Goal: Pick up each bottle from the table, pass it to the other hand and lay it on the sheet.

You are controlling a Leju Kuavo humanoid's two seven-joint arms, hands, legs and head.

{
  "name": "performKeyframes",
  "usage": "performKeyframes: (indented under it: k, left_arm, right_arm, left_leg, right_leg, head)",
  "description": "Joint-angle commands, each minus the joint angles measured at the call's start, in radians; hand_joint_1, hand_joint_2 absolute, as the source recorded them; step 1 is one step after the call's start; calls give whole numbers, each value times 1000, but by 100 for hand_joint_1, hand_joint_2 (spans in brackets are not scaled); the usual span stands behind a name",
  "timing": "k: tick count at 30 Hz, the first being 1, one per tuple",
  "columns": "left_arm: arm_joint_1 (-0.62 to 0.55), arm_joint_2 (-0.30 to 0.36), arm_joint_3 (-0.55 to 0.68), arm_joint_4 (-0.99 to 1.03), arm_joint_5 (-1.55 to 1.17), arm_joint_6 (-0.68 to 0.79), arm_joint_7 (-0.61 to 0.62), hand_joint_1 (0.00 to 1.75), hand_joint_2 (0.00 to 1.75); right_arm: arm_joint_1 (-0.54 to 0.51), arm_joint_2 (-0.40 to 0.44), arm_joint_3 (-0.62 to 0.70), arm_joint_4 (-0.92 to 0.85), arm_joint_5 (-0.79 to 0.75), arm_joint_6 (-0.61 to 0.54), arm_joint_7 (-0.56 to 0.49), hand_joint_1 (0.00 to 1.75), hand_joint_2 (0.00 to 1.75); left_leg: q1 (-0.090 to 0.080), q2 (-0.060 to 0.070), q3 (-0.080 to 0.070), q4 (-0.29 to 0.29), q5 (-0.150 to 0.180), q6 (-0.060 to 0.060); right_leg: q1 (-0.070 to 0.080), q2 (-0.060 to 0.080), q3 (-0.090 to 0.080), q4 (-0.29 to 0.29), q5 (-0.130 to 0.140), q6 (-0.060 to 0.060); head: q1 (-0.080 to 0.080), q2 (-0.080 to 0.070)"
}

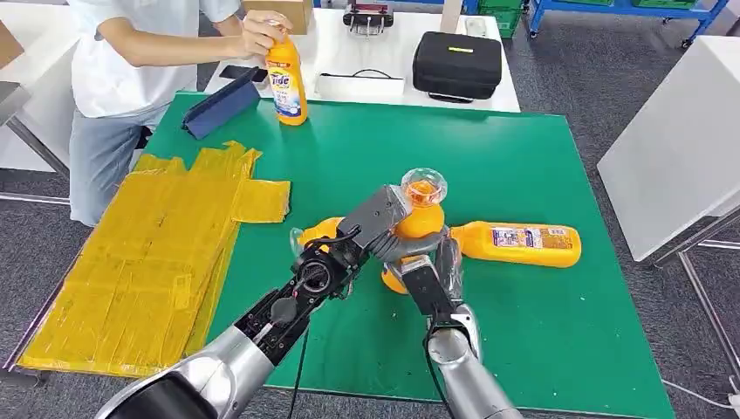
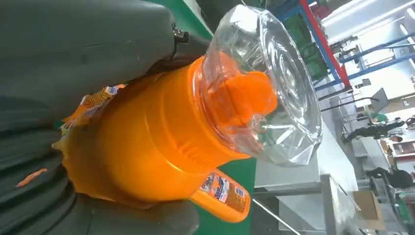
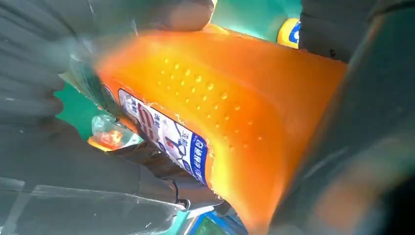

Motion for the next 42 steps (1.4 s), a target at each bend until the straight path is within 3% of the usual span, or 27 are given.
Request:
performKeyframes:
  k: [1,10,11,13,14,15,16,36,42]
  left_arm:
    - [-21,4,17,32,12,25,-1,175,175]
    - [-16,9,49,20,44,43,-6,175,175]
    - [-16,9,50,21,46,43,-7,175,175]
    - [-19,10,50,24,48,46,-8,175,175]
    - [-20,10,51,25,54,50,-11,175,175]
    - [-20,11,52,25,58,51,-13,175,175]
    - [-21,12,51,25,61,53,-14,175,175]
    - [-13,26,59,15,77,63,-24,175,175]
    - [-9,38,62,14,90,83,-31,175,175]
  right_arm:
    - [-39,-1,2,20,6,6,-4,175,175]
    - [-40,1,-11,23,-9,7,-4,175,175]
    - [-40,1,-13,23,-11,6,-4,157,175]
    - [-43,-1,-13,27,-14,7,-6,148,175]
    - [-45,-1,-14,32,-18,5,-9,110,175]
    - [-47,0,-15,36,-22,2,-11,17,175]
    - [-49,1,-16,39,-24,-1,-13,0,175]
    - [-69,4,-4,76,-50,4,-35,0,175]
    - [-20,-5,42,-4,-87,48,-48,0,175]
  left_leg:
    - [1,4,5,1,-3,-4]
    - [1,4,4,0,-3,-3]
    - [1,3,3,0,-2,-2]
    - [0,2,2,0,-1,-2]
    - [1,3,3,1,-2,-3]
    - [1,4,5,1,-3,-4]
    - [1,3,3,0,-2,-3]
    - [0,2,1,0,-1,-1]
    - [2,6,8,0,-4,-5]
  right_leg:
    - [1,3,5,-1,-2,-3]
    - [1,3,4,-1,-1,-3]
    - [1,2,3,-1,-1,-2]
    - [0,2,2,0,-1,-2]
    - [1,2,3,-1,-1,-2]
    - [1,2,5,-1,-2,-3]
    - [1,2,3,-1,-1,-2]
    - [0,2,1,0,0,-1]
    - [2,5,8,-1,-2,-4]
  head:
    - [0,0]
    - [0,0]
    - [0,0]
    - [0,0]
    - [0,0]
    - [0,0]
    - [0,0]
    - [0,0]
    - [0,0]
